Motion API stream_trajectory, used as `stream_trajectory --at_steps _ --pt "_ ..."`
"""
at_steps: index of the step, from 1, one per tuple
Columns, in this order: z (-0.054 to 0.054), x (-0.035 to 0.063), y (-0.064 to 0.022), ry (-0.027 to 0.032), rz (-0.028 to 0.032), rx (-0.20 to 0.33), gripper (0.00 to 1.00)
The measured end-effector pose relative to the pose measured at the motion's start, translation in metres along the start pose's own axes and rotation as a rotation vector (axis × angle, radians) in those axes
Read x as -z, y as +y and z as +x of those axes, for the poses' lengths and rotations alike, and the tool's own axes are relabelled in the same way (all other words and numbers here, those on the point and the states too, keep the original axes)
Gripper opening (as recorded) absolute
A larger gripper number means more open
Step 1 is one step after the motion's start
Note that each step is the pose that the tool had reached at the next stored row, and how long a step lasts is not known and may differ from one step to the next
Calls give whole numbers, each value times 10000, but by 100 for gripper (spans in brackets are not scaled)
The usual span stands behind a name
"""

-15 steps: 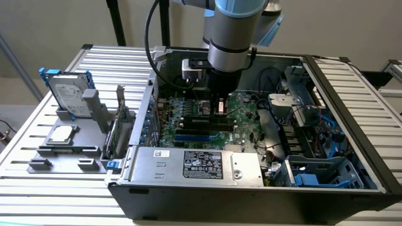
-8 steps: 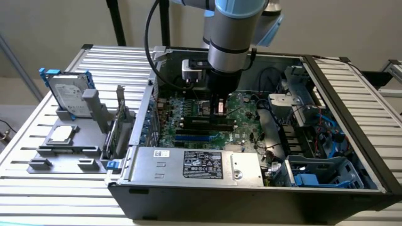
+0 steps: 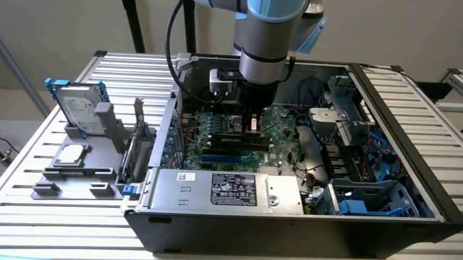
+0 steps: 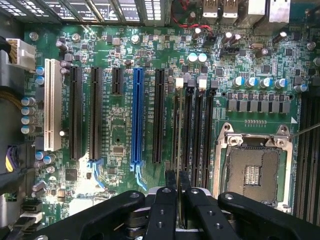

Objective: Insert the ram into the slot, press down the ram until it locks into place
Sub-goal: 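Insert the ram into the slot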

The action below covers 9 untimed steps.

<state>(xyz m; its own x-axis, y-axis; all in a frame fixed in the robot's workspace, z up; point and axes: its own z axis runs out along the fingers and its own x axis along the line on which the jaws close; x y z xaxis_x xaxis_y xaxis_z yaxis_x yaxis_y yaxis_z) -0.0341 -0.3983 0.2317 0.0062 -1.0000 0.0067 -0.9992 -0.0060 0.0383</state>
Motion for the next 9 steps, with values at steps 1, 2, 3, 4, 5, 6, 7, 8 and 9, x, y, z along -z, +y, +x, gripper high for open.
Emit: stream_trajectory --at_steps 1,2,3,4,5,6,7,8,9 --pt "0 -1 0 0 0 -6 13" --pt "0 -3 0 0 0 -8 13" --pt "0 -4 0 -1 0 -10 13" --pt "0 -6 0 0 0 -10 13" --pt "0 -9 0 0 0 -10 13" --pt "0 -10 0 2 0 -12 13" --pt "0 -15 4 4 0 -11 13" --pt "0 -18 5 4 0 -10 13" --pt "-1 -18 5 4 0 -11 13"
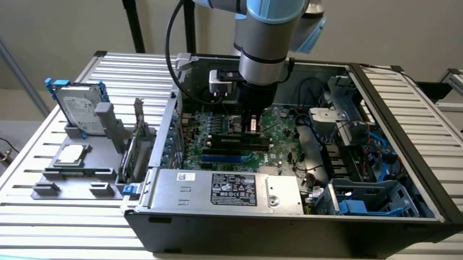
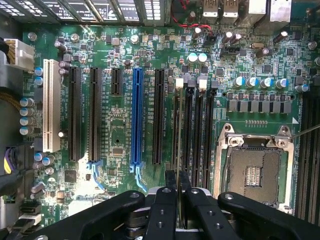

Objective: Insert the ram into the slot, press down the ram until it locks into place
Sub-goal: 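Insert the ram into the slot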

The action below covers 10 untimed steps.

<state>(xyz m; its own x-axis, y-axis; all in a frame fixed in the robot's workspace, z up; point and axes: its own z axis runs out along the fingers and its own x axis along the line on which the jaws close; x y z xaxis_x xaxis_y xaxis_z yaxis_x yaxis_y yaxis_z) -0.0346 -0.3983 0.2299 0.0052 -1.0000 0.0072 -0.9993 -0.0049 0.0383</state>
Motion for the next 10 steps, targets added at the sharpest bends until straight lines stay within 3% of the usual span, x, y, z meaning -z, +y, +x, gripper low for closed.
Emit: stream_trajectory --at_steps 10 --pt "-1 -10 0 0 0 0 13"
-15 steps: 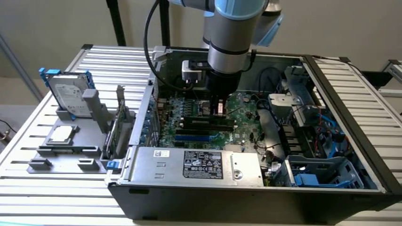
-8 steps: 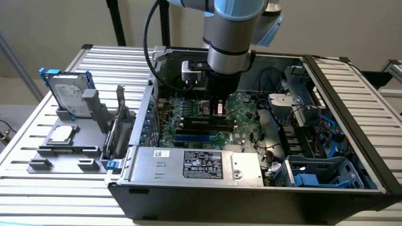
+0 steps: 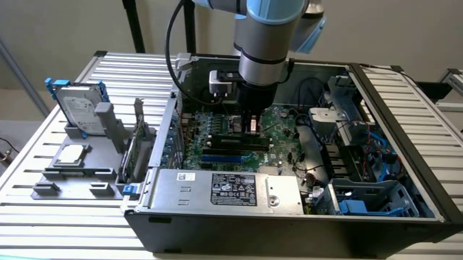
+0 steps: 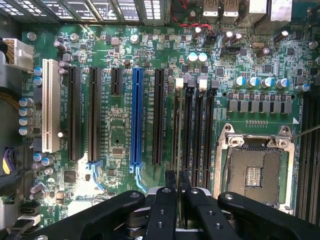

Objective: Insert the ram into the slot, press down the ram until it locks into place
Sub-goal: 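Insert the ram into the slot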

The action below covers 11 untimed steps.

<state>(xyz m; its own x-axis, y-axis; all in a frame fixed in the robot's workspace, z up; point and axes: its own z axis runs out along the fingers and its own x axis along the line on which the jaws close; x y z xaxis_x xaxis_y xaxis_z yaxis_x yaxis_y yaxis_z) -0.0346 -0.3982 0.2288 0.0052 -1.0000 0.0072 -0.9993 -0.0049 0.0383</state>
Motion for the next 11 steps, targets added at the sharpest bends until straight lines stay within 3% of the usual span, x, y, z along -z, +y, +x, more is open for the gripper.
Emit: stream_trajectory --at_steps 11 --pt "-6 -30 -1 1 0 22 13"
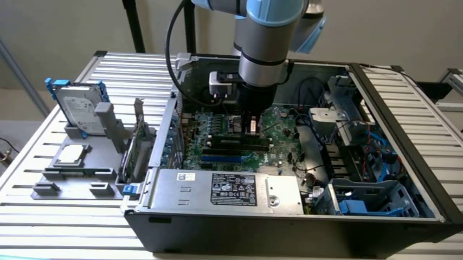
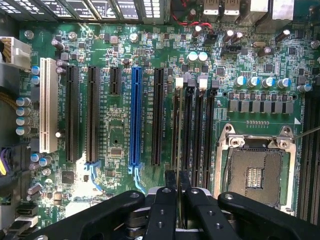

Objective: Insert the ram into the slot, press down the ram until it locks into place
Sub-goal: 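Insert the ram into the slot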

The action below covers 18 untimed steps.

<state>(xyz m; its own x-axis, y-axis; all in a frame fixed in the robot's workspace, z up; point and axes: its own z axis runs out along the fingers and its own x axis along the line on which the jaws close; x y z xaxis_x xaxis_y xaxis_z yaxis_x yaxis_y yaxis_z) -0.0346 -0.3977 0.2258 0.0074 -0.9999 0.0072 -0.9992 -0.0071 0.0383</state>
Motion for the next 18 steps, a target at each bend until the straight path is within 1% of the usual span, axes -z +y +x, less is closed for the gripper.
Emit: stream_trajectory --at_steps 11,12,14,15,18 --pt "0 -13 0 -1 0 -1 13" --pt "0 -13 0 0 0 -1 15" --pt "0 -12 0 0 -1 -1 15" --pt "0 -12 0 0 0 -1 21" --pt "0 -12 0 0 0 0 21"
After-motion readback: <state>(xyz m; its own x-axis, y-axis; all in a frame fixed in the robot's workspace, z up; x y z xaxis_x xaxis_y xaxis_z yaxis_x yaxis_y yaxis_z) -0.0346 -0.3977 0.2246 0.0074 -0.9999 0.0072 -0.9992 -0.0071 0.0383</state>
